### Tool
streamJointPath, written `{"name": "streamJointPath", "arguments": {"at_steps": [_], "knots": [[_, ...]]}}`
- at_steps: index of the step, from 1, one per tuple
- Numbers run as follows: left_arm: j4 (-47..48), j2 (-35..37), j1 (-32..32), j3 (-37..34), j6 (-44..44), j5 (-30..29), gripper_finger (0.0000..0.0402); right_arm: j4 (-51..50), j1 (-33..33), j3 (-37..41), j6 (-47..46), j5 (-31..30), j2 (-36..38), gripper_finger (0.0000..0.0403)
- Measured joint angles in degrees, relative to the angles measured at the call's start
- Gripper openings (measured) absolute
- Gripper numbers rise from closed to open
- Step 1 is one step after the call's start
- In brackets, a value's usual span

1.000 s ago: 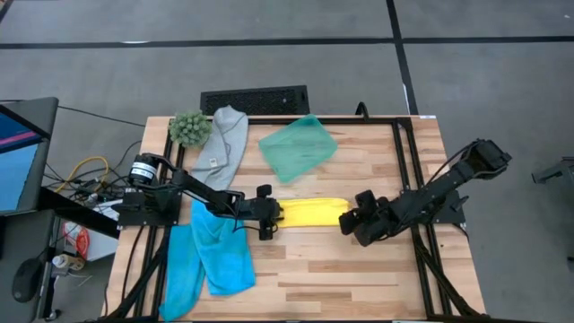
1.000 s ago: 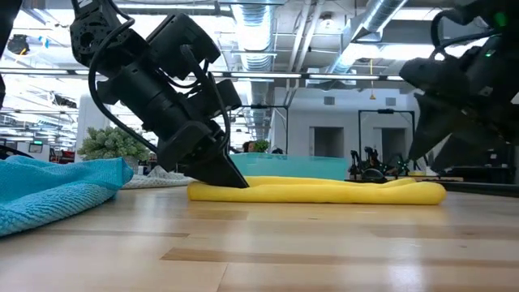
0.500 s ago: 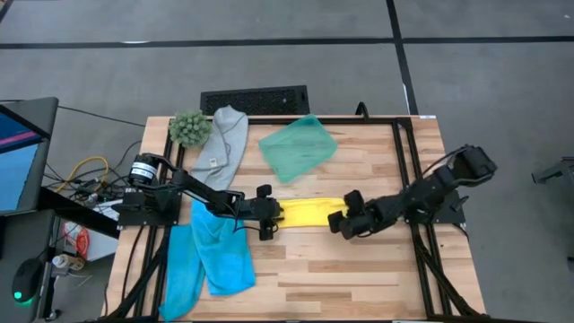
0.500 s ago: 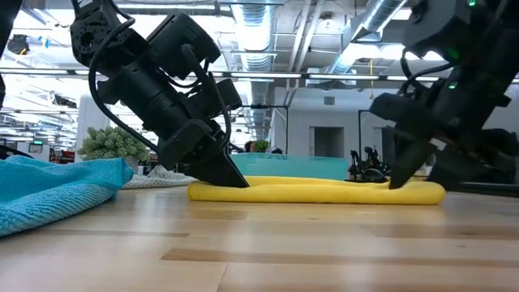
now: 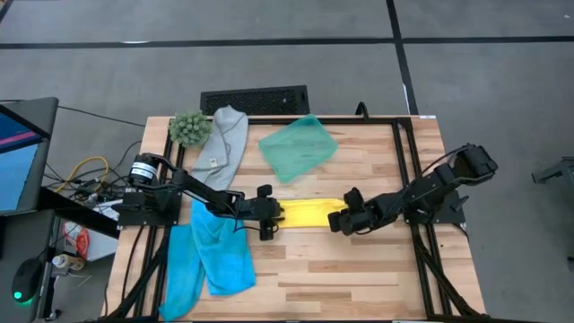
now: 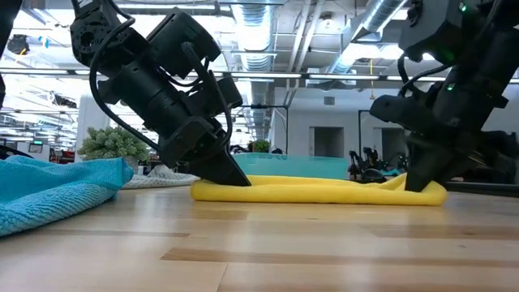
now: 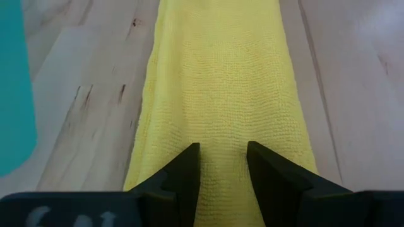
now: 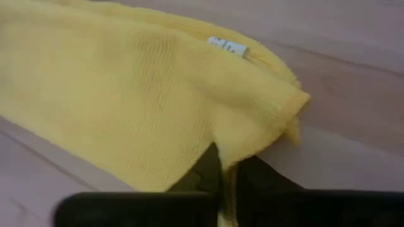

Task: Fold microfiber towels
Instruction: Fold the yellow microfiber towel

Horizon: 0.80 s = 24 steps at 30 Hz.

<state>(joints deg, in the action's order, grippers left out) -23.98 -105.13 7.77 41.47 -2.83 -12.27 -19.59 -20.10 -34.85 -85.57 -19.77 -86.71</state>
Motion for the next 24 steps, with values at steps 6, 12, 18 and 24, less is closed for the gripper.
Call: {"name": "streamJointPath", "arguments": {"at_steps": [6,12,18,24], "knots": [[-0.4,0.0,0.0,0.0,-0.3,1.6,0.0125,2.1,0.0,-0.1,1.0,-0.6,1.0,0.0023],[-0.8,0.0,0.0,0.0,-0.4,1.5,0.0125,2.2,0.4,-3.9,4.9,-1.4,1.6,0.0007],[-1.8,0.0,0.0,0.0,-0.4,1.5,0.0125,2.2,2.0,-9.6,10.9,-1.4,1.5,0.002],[-3.0,0.0,0.0,0.0,-0.5,1.5,0.0125,3.0,3.8,-13.7,17.7,-1.4,1.5,0.0012]]}}
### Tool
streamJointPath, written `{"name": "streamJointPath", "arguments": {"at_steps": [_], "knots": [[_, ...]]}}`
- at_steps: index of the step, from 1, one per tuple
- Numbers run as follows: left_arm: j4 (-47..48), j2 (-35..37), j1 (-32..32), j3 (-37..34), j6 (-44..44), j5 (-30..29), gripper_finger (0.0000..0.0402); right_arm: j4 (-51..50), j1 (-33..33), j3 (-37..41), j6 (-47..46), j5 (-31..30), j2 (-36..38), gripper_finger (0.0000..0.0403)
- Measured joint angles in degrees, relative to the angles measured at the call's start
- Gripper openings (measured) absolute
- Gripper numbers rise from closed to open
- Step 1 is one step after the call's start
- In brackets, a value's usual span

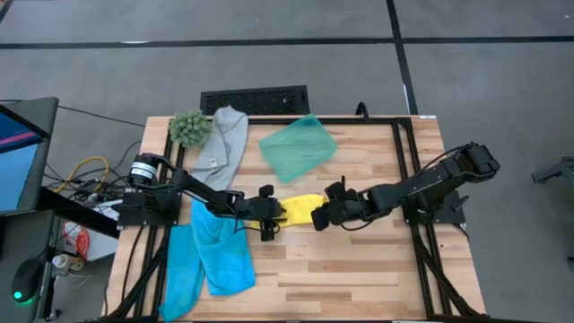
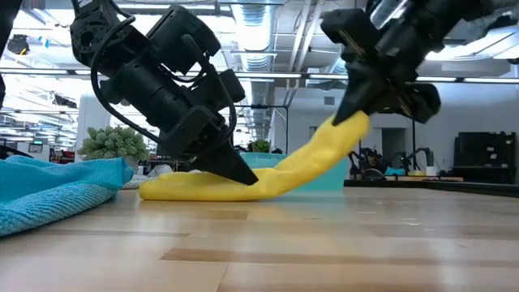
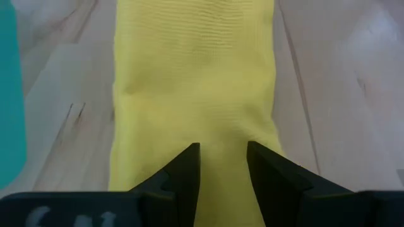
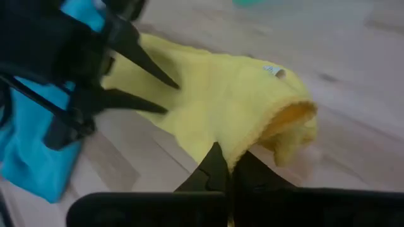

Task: Fold microfiber towels
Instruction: Fold the yellow microfiber towel

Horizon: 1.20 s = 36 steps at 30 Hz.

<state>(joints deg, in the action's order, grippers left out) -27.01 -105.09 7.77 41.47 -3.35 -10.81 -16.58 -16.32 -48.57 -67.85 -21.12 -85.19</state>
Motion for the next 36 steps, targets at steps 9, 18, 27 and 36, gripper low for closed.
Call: {"name": "streamJointPath", "arguments": {"at_steps": [9,18,27,36], "knots": [[13.6,12.6,1.7,0.1,-4.8,-4.2,0.0125,-4.4,0.7,-0.1,0.4,0.0,0.0,0.002],[19.0,14.4,3.1,-5.3,-6.9,-4.9,0.0085,-4.9,0.7,-0.1,1.5,0.1,0.0,0.0022],[10.5,8.2,3.0,-8.0,-7.7,-7.6,0.0017,-4.9,0.7,-0.1,1.5,0.7,0.0,0.0019],[2.0,-0.8,1.8,-3.5,-5.8,-4.8,0.0005,2.1,1.2,-0.1,3.8,3.3,0.0,0.0017]]}}
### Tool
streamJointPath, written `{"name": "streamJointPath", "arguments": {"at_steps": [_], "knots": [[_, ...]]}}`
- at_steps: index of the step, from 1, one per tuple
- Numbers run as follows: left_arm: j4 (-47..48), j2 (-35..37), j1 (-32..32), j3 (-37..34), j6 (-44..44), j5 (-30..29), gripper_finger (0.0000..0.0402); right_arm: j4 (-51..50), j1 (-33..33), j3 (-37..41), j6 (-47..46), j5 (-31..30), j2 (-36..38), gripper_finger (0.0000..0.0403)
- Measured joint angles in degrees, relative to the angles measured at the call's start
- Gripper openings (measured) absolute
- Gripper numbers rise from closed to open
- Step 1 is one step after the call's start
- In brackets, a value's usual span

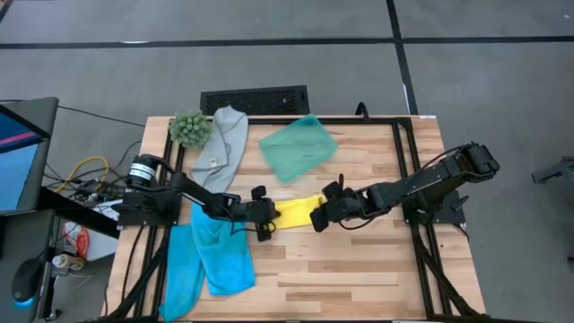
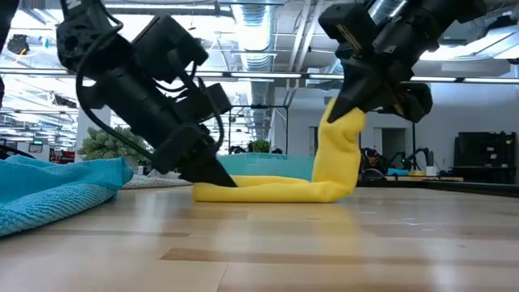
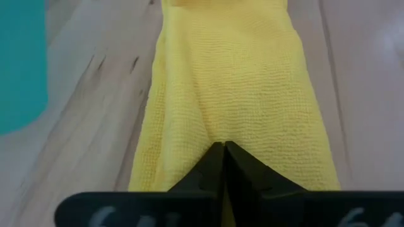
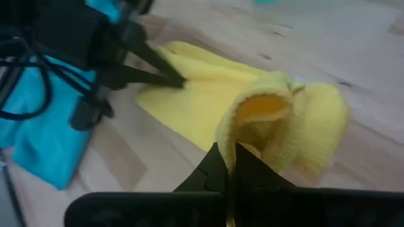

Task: Fold microfiber towels
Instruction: Fold the yellow microfiber towel

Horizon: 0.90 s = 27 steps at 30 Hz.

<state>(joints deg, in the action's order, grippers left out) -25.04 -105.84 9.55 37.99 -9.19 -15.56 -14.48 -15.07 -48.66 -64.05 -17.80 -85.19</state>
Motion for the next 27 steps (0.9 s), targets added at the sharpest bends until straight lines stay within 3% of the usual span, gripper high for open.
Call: {"name": "streamJointPath", "arguments": {"at_steps": [13,27], "knots": [[-0.7,-1.3,-0.3,3.6,2.5,1.8,0.0006,8.6,1.1,0.0,3.1,0.1,-0.4,0.0019],[-2.6,-1.3,-1.0,3.6,4.0,1.7,0.0006,23.9,1.0,-0.1,3.2,5.9,-11.0,0.0025]]}}
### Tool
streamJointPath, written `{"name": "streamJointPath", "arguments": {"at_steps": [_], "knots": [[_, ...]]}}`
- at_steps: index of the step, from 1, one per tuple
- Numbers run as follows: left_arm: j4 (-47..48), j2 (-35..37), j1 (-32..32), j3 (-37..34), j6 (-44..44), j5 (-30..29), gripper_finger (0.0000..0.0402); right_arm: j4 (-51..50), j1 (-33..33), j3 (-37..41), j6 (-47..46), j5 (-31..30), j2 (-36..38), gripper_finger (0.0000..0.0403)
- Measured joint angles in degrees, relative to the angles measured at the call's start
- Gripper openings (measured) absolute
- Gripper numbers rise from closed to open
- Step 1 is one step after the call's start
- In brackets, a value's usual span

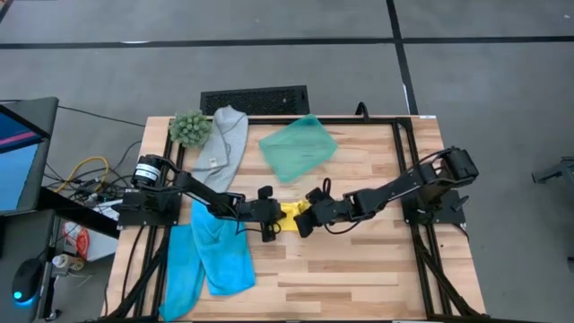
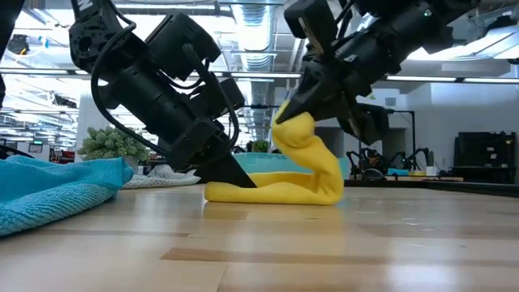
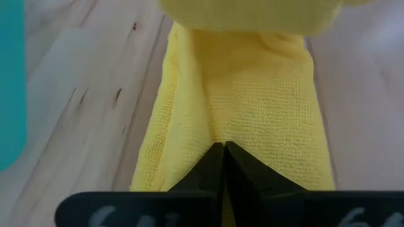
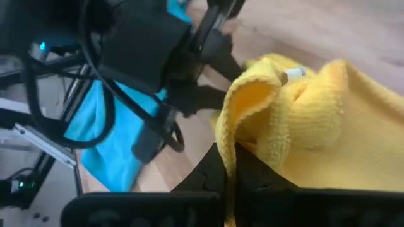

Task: Fold microfiber towels
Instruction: Fold the yellow microfiber towel

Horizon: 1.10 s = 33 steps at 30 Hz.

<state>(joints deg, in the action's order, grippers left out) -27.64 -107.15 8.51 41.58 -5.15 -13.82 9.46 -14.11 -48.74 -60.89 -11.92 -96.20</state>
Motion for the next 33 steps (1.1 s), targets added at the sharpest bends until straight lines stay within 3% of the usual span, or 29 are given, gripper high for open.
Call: {"name": "streamJointPath", "arguments": {"at_steps": [13,23,33], "knots": [[-0.4,0.0,0.0,0.1,0.0,0.1,0.0006,-0.1,0.4,-6.1,3.1,3.2,-7.3,0.0027],[-0.3,0.1,0.0,0.2,-1.0,0.1,0.0006,-1.6,1.9,-7.1,3.9,3.0,-8.1,0.003],[-0.3,0.1,0.0,0.2,-2.3,0.2,0.0006,-0.7,1.9,-7.1,6.7,2.9,-8.1,0.0109]]}}
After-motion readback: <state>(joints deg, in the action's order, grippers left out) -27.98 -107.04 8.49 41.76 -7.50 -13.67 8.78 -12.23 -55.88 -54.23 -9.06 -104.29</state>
